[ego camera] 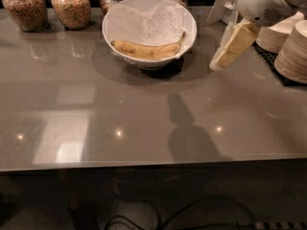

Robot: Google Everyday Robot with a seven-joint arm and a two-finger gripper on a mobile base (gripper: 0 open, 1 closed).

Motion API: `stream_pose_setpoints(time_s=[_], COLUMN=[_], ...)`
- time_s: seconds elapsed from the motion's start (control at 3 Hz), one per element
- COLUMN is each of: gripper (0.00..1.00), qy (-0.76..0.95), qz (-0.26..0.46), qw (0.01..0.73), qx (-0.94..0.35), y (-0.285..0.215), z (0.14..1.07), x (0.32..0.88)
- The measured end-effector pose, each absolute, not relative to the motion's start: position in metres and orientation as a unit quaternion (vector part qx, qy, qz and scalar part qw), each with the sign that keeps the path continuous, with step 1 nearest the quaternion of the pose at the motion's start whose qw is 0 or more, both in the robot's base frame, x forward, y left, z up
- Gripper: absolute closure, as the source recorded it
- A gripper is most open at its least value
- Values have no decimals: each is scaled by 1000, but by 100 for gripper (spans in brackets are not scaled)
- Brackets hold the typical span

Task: Pick banana from white bowl

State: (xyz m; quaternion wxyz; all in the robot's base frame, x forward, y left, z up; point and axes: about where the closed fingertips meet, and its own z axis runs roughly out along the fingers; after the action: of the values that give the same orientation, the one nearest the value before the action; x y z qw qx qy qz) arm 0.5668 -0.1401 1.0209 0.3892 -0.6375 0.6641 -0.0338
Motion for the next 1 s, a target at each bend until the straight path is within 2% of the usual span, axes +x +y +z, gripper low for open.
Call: stream_pose_setpoints(time_s=[0.33,1.0], gripper=[0,0], qy=[644,579], qz=[-36,-17], qw=[402,438], qx=[-650,-688], y=[-129,-63], z=[1019,1012], x=[579,659])
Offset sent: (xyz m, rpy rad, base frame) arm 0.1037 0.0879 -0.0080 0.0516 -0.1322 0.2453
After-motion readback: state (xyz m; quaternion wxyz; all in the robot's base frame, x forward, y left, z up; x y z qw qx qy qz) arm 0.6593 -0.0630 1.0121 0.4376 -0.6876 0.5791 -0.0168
